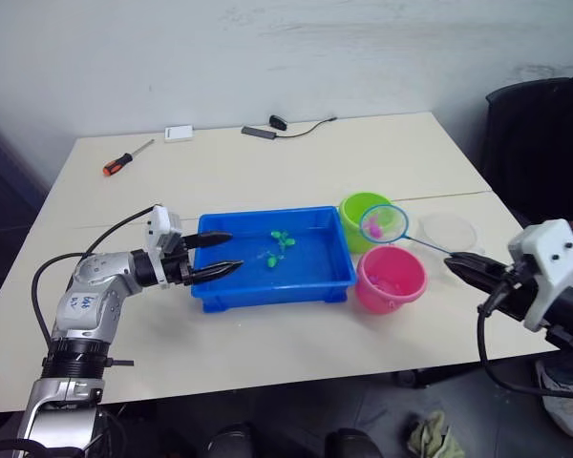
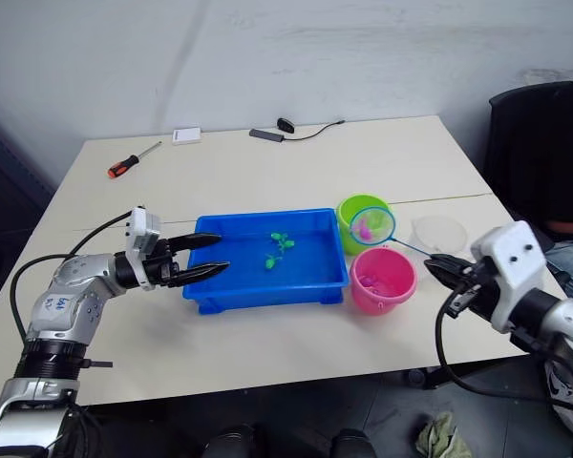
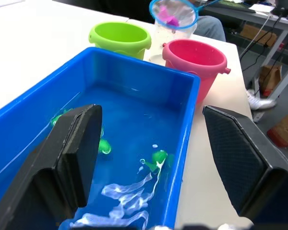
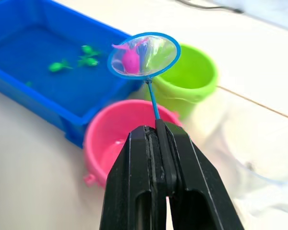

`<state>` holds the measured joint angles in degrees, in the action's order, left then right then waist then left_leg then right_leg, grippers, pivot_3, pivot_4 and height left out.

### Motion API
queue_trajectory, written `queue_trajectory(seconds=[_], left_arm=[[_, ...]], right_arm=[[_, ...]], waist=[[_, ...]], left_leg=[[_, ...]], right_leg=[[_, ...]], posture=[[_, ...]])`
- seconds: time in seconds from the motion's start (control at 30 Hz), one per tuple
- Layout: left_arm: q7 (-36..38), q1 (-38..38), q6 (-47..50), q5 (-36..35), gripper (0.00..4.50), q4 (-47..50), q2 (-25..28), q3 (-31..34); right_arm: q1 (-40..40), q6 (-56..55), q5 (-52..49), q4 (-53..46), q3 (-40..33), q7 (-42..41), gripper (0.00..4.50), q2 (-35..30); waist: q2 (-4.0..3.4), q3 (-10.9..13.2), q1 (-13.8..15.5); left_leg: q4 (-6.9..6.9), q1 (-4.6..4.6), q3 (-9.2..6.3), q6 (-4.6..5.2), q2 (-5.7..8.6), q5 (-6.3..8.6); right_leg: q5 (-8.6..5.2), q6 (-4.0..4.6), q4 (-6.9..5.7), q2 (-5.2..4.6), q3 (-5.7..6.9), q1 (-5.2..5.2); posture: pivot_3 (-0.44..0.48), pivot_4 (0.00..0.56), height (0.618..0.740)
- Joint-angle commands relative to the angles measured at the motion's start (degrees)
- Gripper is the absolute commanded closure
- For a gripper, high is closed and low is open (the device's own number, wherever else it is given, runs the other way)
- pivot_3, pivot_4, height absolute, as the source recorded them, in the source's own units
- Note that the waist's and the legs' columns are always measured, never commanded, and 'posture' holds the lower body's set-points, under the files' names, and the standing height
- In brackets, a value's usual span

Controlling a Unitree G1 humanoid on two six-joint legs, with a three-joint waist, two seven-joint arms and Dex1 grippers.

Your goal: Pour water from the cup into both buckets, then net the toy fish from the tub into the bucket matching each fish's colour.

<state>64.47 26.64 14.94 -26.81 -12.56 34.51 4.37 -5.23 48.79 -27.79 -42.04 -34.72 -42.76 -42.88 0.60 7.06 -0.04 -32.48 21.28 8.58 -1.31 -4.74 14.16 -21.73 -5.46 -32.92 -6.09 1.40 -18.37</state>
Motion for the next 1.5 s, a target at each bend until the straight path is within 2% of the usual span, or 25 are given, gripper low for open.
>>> queue_trajectory(seconds=[0.03, 0.13, 0.33, 0.4, 0.8, 1.07, 1.2, 1.4, 1.5], left_arm=[[1.26, 1.23, -1.7, 0.51, 0.83, -1.26, -0.12, 0.2], [1.52, 1.68, -2.22, 0.83, 0.83, -2.01, -0.54, -0.13], [1.9, 1.56, -2.6, 1.14, 0.83, -2.54, -0.54, -0.02], [1.87, 1.47, -2.61, 1.17, 0.83, -2.49, -0.52, 0.06], [1.42, 0.96, -2.62, 1.14, 0.83, -2.14, -0.59, 0.41], [1.2, 0.26, -2.57, 0.97, 0.83, -1.62, -0.24, 0.82], [1.01, 0.04, -2.48, 0.91, 0.83, -1.35, -0.18, 0.96], [0.75, -0.55, -2.34, 0.86, 0.83, -0.75, -0.06, 1.26], [0.28, -1.08, -1.99, 0.71, 0.83, -0.26, 0.17, 1.68]], right_arm=[[-5.71, -11.19, 5.45, -1.82, -2.15, 0.06, 4.5, 1.38], [-10.81, -24.97, 13.72, 1.68, 0.17, 1.95, 4.5, 3.52], [-12.67, -52.75, 24.71, 11.72, 2.63, 7.09, 4.5, 8.57], [-13.71, -60.01, 27.93, 14.99, 3.27, 7.72, 4.5, 8.27], [-13.93, -91.76, 44.23, 31.87, 3.7, 18.41, 4.5, 3.97], [-12.6, -104.09, 53.31, 40.09, 2.92, 27.35, 4.5, -0.02], [-12.24, -106.85, 57.65, 42.18, 2.32, 31.27, 4.5, -1.72], [-11.76, -107.84, 59.02, 43.14, 3.57, 34.11, 4.5, -3.47], [-9.76, -105.11, 53.94, 41.22, 7.21, 31.43, 4.5, -5.16]], waist=[[0.0, 0.0, -0.01], [0.04, 0.03, -0.03], [0.0, 0.06, -0.15], [-0.05, 0.1, -0.06], [-0.05, 0.1, -0.16], [-0.06, 0.11, -0.19], [-0.05, 0.11, -0.19], [-0.06, 0.11, -0.2], [-0.06, 0.11, -0.4]], left_leg=[[-0.01, -0.02, -0.01, -0.02, -0.03, 0.01], [-0.05, -0.02, -0.01, -0.03, -0.05, 0.0], [-0.07, -0.07, -0.01, -0.1, -0.07, -0.01], [-0.07, -0.08, -0.03, -0.43, -0.07, -0.2], [-0.09, -0.11, -0.05, -0.48, -0.07, -0.24], [-0.11, -0.16, -0.05, -0.51, -0.07, -0.26], [-0.14, -0.19, -0.08, -0.51, -0.08, -0.26], [-0.22, -0.22, -0.15, -0.52, -0.08, -0.25], [-0.24, -0.23, -0.14, -0.52, -0.09, -0.25]], right_leg=[[0.0, 0.0, -0.01, 0.09, -0.02, 0.0], [0.02, -0.08, -0.01, 0.24, -0.08, 0.0], [0.07, -0.21, 0.08, 0.36, -0.2, -0.01], [0.07, -0.22, 0.06, 0.39, -0.2, -0.01], [0.07, -0.21, 0.03, 0.39, -0.3, 0.04], [0.07, -0.2, 0.01, 0.38, -0.35, 0.15], [0.06, -0.21, 0.02, 0.4, -0.33, 0.22], [0.04, -0.23, 0.02, 0.4, -0.33, 0.34], [0.04, -0.23, 0.01, 0.41, -0.34, 0.36]], posture=[[0.0, 0.15, 0.733], [0.0, 0.15, 0.733], [0.0, 0.15, 0.733], [0.0, 0.15, 0.733], [0.0, 0.15, 0.733], [0.0, 0.15, 0.733], [0.0, 0.15, 0.733], [0.0, 0.15, 0.733], [0.0, 0.15, 0.733]])
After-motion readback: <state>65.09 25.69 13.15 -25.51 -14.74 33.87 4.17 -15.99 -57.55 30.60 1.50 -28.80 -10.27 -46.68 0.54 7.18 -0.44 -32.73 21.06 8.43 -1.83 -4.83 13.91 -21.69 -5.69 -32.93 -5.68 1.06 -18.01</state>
